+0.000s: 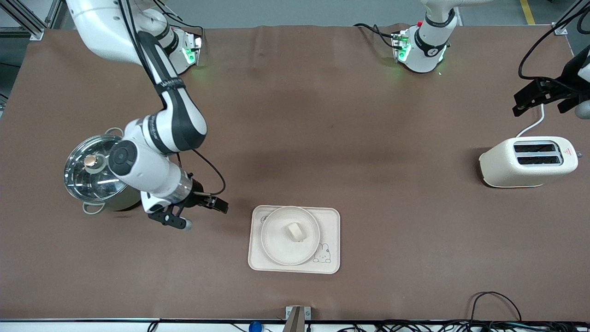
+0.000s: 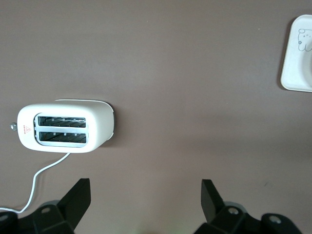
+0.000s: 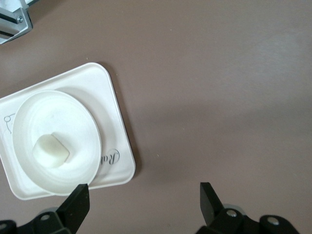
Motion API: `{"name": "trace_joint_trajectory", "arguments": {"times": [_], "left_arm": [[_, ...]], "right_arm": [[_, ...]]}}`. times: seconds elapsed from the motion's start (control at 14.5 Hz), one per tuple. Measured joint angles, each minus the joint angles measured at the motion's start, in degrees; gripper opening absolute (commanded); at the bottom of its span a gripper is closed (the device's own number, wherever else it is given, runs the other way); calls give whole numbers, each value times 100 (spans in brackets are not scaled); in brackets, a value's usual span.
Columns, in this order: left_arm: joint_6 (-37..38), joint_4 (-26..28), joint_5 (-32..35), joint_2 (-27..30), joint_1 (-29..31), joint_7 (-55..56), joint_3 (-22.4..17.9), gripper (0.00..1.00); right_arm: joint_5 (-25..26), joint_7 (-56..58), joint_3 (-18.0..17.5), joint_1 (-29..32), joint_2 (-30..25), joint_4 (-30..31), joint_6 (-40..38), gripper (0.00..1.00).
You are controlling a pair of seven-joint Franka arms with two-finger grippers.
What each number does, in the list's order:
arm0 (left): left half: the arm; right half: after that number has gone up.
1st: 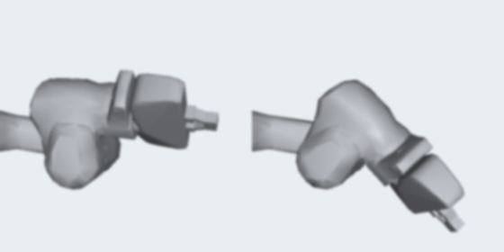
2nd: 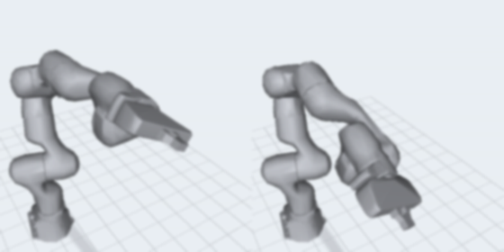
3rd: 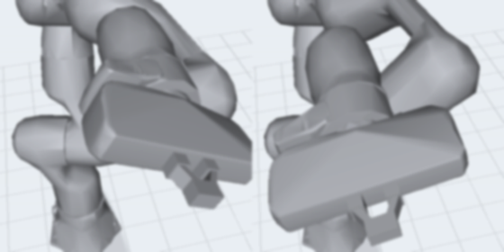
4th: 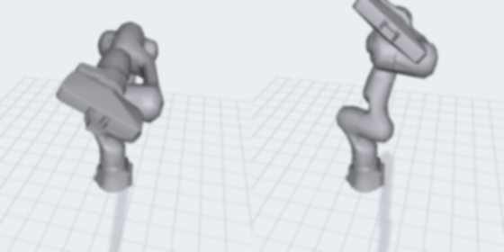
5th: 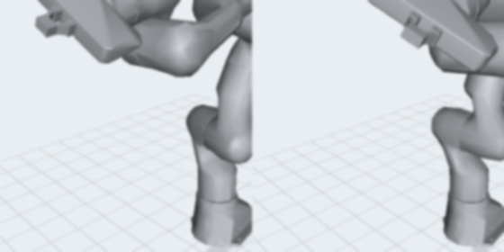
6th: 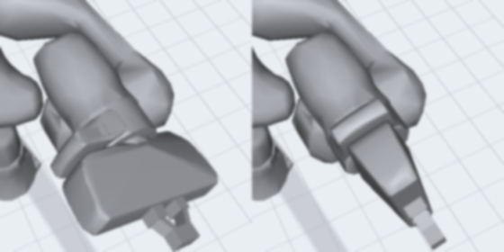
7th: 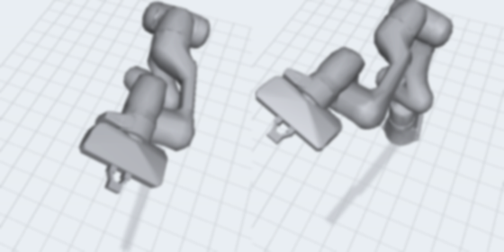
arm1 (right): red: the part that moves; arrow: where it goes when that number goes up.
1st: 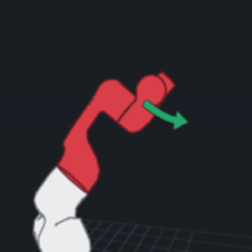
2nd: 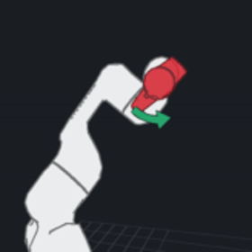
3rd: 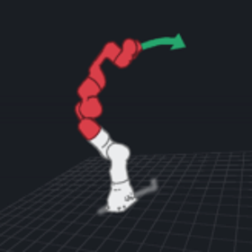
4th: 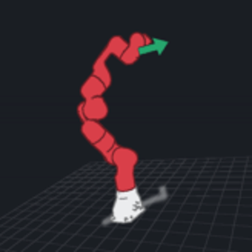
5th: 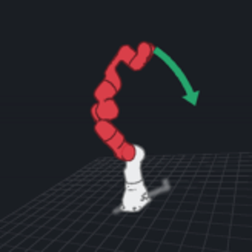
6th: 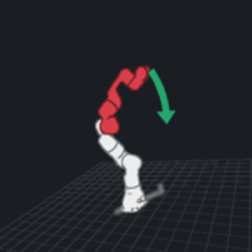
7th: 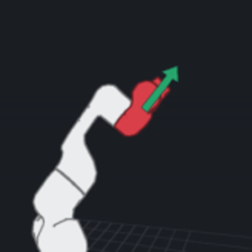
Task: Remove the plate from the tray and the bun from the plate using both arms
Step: 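Lower the right gripper onto the plate rim and close it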
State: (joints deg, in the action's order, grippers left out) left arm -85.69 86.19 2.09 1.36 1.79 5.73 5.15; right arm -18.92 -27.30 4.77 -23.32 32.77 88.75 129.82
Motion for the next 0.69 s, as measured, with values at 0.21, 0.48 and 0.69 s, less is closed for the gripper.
{"name": "trace_joint_trajectory", "arguments": {"times": [0.21,0.48,0.69], "left_arm": [[0,-44,0,-29,45,-2,-7,100],[0,-65,0,-48,71,0,-7,100],[6,-69,0,-48,90,1,-8,100]], "right_arm": [[-1,-156,11,-4,615,-730,39,100],[-12,-169,0,-31,1327,-1130,744,100],[-100,-176,-118,-77,1739,-1308,1137,99]]}}
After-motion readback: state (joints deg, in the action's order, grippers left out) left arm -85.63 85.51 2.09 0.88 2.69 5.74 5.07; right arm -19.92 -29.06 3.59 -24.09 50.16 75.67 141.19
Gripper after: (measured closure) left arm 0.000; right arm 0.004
